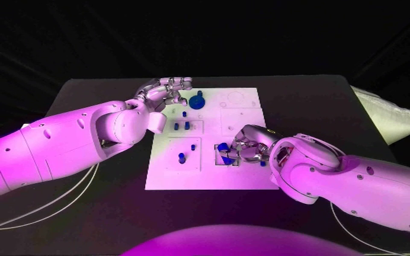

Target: Assemble the parts on the task board

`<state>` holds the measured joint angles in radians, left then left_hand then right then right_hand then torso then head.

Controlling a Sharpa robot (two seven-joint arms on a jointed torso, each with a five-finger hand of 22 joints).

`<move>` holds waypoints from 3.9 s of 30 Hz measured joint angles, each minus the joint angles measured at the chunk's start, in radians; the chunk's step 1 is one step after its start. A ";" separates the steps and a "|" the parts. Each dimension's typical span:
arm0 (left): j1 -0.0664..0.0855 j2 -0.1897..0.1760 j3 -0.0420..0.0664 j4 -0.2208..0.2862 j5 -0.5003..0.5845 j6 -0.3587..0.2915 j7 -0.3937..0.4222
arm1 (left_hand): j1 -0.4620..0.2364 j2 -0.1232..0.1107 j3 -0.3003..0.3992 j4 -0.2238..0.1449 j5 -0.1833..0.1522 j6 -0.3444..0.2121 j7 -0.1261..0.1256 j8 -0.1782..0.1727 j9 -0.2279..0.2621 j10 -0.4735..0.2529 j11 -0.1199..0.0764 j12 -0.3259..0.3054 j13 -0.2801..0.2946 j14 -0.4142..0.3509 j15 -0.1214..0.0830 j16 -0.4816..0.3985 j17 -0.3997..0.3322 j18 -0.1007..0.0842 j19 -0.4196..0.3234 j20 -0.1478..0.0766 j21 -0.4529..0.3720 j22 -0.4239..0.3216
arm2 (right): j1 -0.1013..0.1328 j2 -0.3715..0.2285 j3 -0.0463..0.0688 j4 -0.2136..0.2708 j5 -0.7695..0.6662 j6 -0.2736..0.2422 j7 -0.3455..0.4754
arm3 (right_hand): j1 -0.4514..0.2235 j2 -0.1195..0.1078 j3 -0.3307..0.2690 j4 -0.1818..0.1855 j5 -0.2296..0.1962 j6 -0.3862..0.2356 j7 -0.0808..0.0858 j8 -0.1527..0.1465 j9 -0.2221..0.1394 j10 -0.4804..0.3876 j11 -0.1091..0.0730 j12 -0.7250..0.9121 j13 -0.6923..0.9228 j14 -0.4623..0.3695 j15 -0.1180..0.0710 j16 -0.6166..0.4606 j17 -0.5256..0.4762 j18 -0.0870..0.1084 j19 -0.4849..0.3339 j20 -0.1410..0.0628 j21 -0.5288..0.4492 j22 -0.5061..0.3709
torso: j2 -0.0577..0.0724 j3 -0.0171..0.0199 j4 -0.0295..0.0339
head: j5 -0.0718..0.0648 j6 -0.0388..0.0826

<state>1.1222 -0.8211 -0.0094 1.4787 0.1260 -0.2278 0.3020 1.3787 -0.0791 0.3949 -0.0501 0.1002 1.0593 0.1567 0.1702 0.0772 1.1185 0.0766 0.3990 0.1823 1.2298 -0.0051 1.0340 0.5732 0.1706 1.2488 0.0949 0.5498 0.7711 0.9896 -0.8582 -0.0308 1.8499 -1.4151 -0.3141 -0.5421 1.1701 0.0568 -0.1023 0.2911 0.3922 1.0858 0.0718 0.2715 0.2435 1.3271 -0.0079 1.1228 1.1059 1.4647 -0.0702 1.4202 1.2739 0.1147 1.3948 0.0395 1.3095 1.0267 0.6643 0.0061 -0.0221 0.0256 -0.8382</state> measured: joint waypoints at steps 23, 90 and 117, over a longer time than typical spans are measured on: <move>0.000 0.000 0.000 0.000 0.000 0.001 -0.001 | 0.000 0.000 -0.003 0.003 0.000 0.000 0.000 0.000 -0.001 -0.004 -0.004 0.000 0.001 0.000 0.000 0.000 -0.001 0.000 0.000 0.000 -0.004 0.000 | 0.000 0.013 0.000 -0.013 -0.059 -0.011 -0.014 | -0.003 -0.027 -0.119 -0.072 -0.243 -0.035 0.007 0.006 0.068 -0.054 0.015 -0.120 -0.065 0.000 0.000 -0.012 -0.025 0.000 -0.008 0.000 0.006 0.016 | -0.001 0.0015 -0.0017 | 0.002 0.000; 0.000 -0.009 0.000 0.005 0.000 0.006 -0.005 | 0.000 0.000 -0.003 0.003 0.000 0.000 0.000 0.000 -0.001 -0.004 -0.004 0.000 0.001 0.000 0.000 0.000 0.000 0.000 0.000 0.000 -0.004 0.000 | -0.001 -0.188 -0.009 0.022 -0.166 0.101 -0.024 | 0.139 0.013 -0.074 -0.121 -0.160 -0.043 0.018 -0.053 0.069 -0.066 0.020 -0.213 -0.109 0.000 0.008 -0.019 -0.017 -0.015 -0.011 0.004 0.015 0.025 | 0.000 0.0006 -0.0008 | -0.020 -0.002; 0.000 -0.009 0.000 0.004 0.000 0.007 -0.007 | 0.000 0.000 -0.003 0.003 0.000 -0.004 -0.004 0.000 -0.001 -0.007 0.000 0.007 0.002 0.000 0.000 0.000 -0.003 0.000 0.000 0.000 -0.004 -0.001 | -0.006 -0.128 -0.001 0.015 -0.396 0.225 -0.027 | 0.244 0.016 0.058 -0.176 -0.157 0.003 0.004 -0.090 0.054 -0.036 0.004 -0.194 -0.075 0.004 0.004 -0.019 0.001 -0.015 -0.007 0.000 0.015 0.043 | -0.001 0.0004 -0.0014 | -0.018 -0.007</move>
<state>1.1220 -0.8298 -0.0096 1.4827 0.1259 -0.2203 0.2952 1.3787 -0.0791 0.3922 -0.0473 0.1002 1.0558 0.1532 0.1699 0.0767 1.1114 0.0766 0.4062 0.1846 1.2298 -0.0050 1.0340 0.5706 0.1706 1.2488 0.0949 0.5461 0.7705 0.9839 -0.9858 -0.0319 1.8653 -1.8109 -0.0891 -0.5689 1.4141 0.0728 -0.0439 0.1150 0.2349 1.0888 0.0759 0.1814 0.2977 1.2914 -0.0043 0.9293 1.0307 1.4685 -0.0665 1.4009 1.2750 0.0999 1.3877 0.0394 1.3249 1.0699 0.6636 0.0065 -0.0236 0.0079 -0.8450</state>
